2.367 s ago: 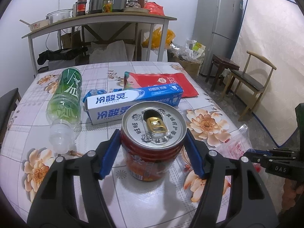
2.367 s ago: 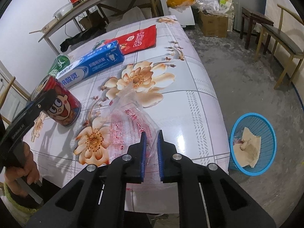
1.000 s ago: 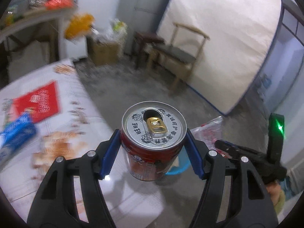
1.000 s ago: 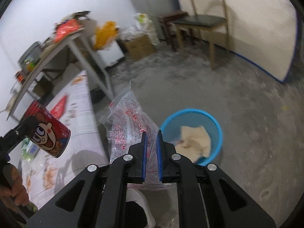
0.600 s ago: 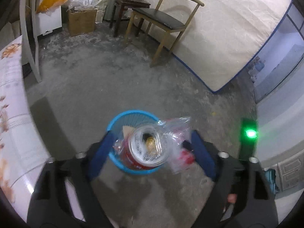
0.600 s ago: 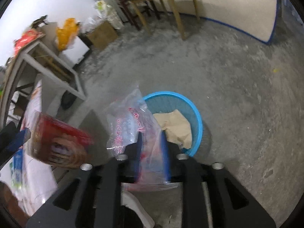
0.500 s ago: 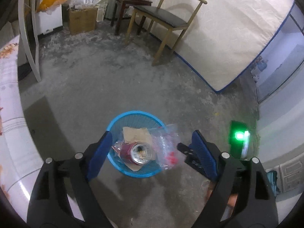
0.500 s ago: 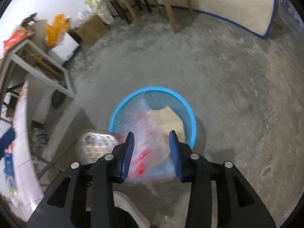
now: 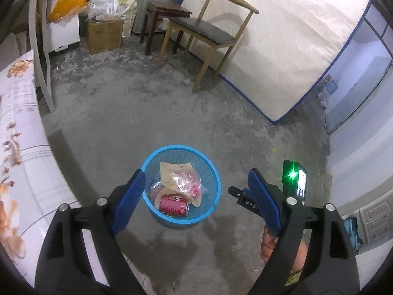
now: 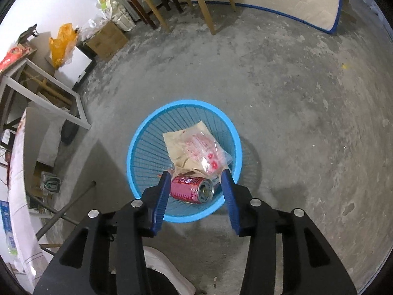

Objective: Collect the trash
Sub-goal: 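Drop the red can and clear bag into the blue wastebasket, opening both grippers, then return both tools to the table toward the toothpaste box and green bottle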

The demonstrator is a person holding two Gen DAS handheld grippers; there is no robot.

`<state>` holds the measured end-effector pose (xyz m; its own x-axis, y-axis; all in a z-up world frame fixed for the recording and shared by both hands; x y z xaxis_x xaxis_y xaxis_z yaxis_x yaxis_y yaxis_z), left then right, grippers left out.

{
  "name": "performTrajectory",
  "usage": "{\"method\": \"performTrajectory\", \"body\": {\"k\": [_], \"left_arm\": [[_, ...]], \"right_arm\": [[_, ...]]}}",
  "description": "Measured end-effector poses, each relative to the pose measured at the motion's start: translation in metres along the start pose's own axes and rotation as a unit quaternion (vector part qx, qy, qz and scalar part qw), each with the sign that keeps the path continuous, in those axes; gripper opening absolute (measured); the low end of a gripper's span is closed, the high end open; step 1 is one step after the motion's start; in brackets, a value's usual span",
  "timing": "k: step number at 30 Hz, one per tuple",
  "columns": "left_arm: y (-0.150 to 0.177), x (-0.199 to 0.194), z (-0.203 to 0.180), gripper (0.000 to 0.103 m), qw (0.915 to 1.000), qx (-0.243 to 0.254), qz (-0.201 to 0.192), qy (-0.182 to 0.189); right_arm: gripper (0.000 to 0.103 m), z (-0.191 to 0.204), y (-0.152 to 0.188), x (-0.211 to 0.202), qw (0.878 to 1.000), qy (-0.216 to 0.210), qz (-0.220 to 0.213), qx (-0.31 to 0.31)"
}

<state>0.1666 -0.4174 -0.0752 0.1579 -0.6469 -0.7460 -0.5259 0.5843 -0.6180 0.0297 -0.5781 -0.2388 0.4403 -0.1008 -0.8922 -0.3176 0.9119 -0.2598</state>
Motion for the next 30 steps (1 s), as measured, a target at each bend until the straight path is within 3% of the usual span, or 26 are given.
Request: {"method": "performTrajectory", "body": {"k": [5, 9, 13, 19, 22, 26, 29, 30], "left_arm": [[0.013, -0.042, 0.002, 0.081, 0.9996, 0.010, -0.025, -0.006], [0.034, -0.074, 0.008, 0.081, 0.9989, 0.013, -0.041, -0.018], [0.056, -0.117, 0.026, 0.081, 0.9964, 0.009, -0.072, -0.043], [0.091, -0.179, 0.070, 0.081, 0.9876, -0.012, -0.116, -0.105], [0.112, -0.206, 0.095, 0.081, 0.9821, -0.031, -0.127, -0.135], [0.143, -0.243, 0.134, 0.081, 0.9703, -0.072, -0.145, -0.180], [0.171, -0.273, 0.165, 0.081, 0.9574, -0.112, -0.161, -0.211], [0.182, -0.283, 0.176, 0.081, 0.9528, -0.128, -0.164, -0.222]], "right_arm": [[0.055, 0.015, 0.014, -0.034, 0.999, -0.029, -0.014, -0.020], [0.059, 0.029, 0.027, -0.058, 0.998, -0.049, -0.013, -0.039], [0.059, 0.054, 0.039, -0.078, 0.995, -0.068, 0.001, -0.069], [0.063, 0.123, 0.057, -0.113, 0.983, -0.115, -0.006, -0.142], [0.063, 0.170, 0.073, -0.127, 0.971, -0.141, -0.006, -0.194], [0.064, 0.247, 0.111, -0.147, 0.938, -0.178, -0.011, -0.296], [0.072, 0.305, 0.149, -0.161, 0.900, -0.203, -0.022, -0.386], [0.073, 0.327, 0.166, -0.165, 0.880, -0.212, -0.028, -0.423]]}}
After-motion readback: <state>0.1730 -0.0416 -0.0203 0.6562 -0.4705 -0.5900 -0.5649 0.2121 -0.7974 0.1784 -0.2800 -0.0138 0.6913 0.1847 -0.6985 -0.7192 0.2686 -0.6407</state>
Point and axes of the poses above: each gripper's, at about its wrist camera, not at the fingertips, and x roughly the way its jaws point, z to its left, y to its underside, the point moved 7 cm from there along x, roughly the way its jaws point, and after that the axes turned 11 degrees about x, right-handed, at the moved point
